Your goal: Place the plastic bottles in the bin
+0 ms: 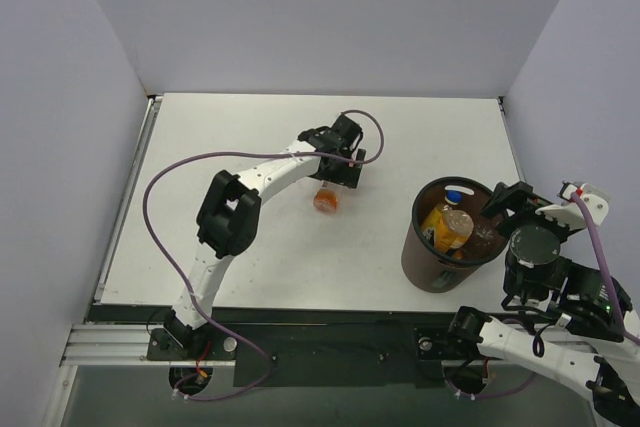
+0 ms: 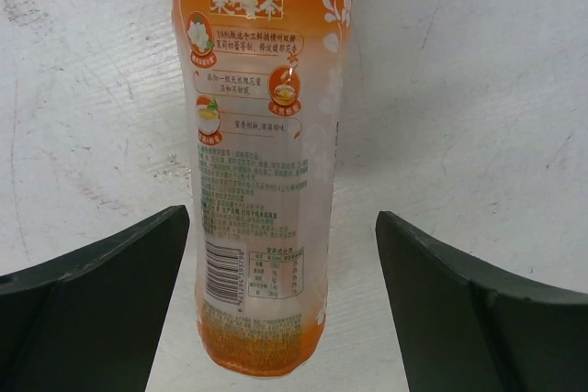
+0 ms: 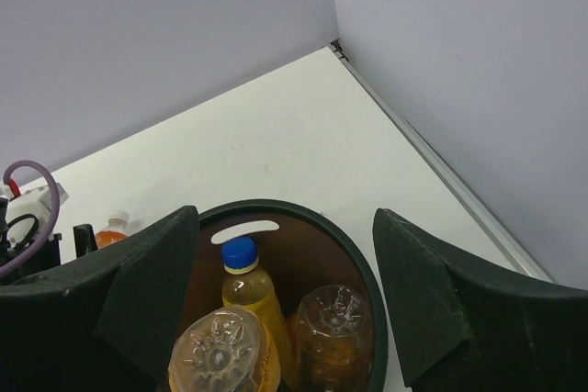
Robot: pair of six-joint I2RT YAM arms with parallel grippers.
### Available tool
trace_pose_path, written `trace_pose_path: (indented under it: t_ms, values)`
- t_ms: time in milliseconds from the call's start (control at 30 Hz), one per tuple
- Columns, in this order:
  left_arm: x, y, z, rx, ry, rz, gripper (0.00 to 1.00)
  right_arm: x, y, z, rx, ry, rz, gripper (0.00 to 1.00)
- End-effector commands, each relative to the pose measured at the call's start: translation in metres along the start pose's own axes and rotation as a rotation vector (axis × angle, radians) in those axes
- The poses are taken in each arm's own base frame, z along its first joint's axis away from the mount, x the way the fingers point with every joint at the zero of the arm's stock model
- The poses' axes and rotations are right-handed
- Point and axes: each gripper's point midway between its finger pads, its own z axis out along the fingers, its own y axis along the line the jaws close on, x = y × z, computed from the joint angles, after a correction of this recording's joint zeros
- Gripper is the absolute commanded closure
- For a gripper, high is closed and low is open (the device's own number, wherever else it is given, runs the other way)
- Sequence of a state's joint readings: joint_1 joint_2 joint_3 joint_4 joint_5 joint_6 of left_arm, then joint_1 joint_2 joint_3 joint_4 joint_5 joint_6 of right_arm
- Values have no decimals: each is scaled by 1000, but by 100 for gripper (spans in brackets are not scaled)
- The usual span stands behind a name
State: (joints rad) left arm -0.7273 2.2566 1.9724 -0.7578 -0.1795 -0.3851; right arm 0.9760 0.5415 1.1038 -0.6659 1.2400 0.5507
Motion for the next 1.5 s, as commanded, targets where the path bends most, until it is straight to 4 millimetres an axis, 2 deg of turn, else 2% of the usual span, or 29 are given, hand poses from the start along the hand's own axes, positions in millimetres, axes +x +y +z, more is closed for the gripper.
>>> trace_pose_path:
  t_ms: [0, 133, 200, 300, 400, 500, 533, 567, 600, 633, 667, 700, 733, 767, 800, 833, 867, 900, 933, 967, 1000, 1033, 1067, 1100, 1200, 1267, 1300, 1333, 1467]
  values:
    - [-2, -7, 7, 32, -16, 33, 5, -4, 5, 1, 14, -10, -6, 29]
    - [4, -2, 14, 19, -1, 39, 7, -5, 4, 1, 17, -14, -4, 29]
    - [5, -8, 18, 43, 0, 37, 15, -5, 3, 1, 20, -15, -4, 29]
    - [7, -12, 28, 54, 9, 24, 37, -5, 3, 2, 26, -17, -4, 29]
    - [8, -18, 20, 47, 23, 64, 54, -12, 7, 1, 21, -13, -10, 28]
    - [-11, -29, -13, 96, -58, 79, 56, -19, 15, 0, -9, -1, -9, 28]
    - [-24, -32, -36, 125, -102, 70, 57, -18, 23, 0, -31, 13, -24, 28]
    - [-24, -35, -43, 153, -111, 64, 57, -22, 28, -1, -55, 21, -17, 27]
    - [-37, -35, -72, 177, -161, 46, 64, -19, 43, -2, -108, 48, -27, 27]
    - [-34, -35, -82, 193, -162, 40, 64, -27, 52, -3, -140, 54, -4, 27]
    - [-47, -36, -120, 233, -231, 29, 65, -24, 71, -7, -215, 90, -8, 27]
    - [-45, -37, -129, 258, -249, 26, 66, -29, 87, -12, -286, 114, 20, 27]
    - [-57, -36, -169, 299, -330, 6, 74, -28, 101, -12, -309, 129, 7, 26]
    - [-55, -36, -180, 334, -355, 2, 78, -37, 114, -17, -369, 141, 28, 26]
    - [-53, -34, -200, 368, -385, -15, 100, -37, 128, -17, -388, 152, 15, 26]
    - [-58, -34, -215, 412, -421, -26, 100, -45, 146, -21, -450, 163, 33, 26]
    - [-51, -37, -233, 476, -428, -25, 100, -48, 156, -23, -479, 168, 41, 25]
    - [-54, -41, -243, 532, -455, -37, 100, -55, 175, -29, -547, 173, 65, 25]
    - [-43, -46, -259, 607, -456, -27, 100, -58, 184, -32, -582, 177, 76, 25]
    - [-47, -51, -270, 674, -495, -41, 100, -62, 199, -36, -633, 177, 90, 25]
    - [-33, -55, -281, 743, -486, -36, 100, -65, 207, -38, -654, 180, 104, 25]
    - [-40, -58, -294, 792, -536, -49, 100, -63, 220, -39, -682, 193, 102, 25]
    - [-36, -58, -304, 829, -561, -49, 100, -67, 224, -39, -690, 193, 117, 25]
    - [-34, -57, -308, 837, -565, -57, 100, -62, 235, -37, -697, 209, 115, 25]
    - [-24, -54, -314, 855, -566, -49, 100, -57, 253, -31, -715, 235, 147, 25]
    - [-19, -54, -318, 875, -564, -37, 100, -55, 272, -33, -784, 291, 236, 25]
    - [-17, -54, -323, 885, -570, -33, 100, -51, 274, -21, -765, 301, 256, 25]
    - [-15, -54, -323, 889, -566, -33, 100, -51, 282, -22, -795, 325, 313, 25]
    - [-9, -50, -334, 904, -591, -31, 100, -39, 291, 2, -767, 361, 406, 25]
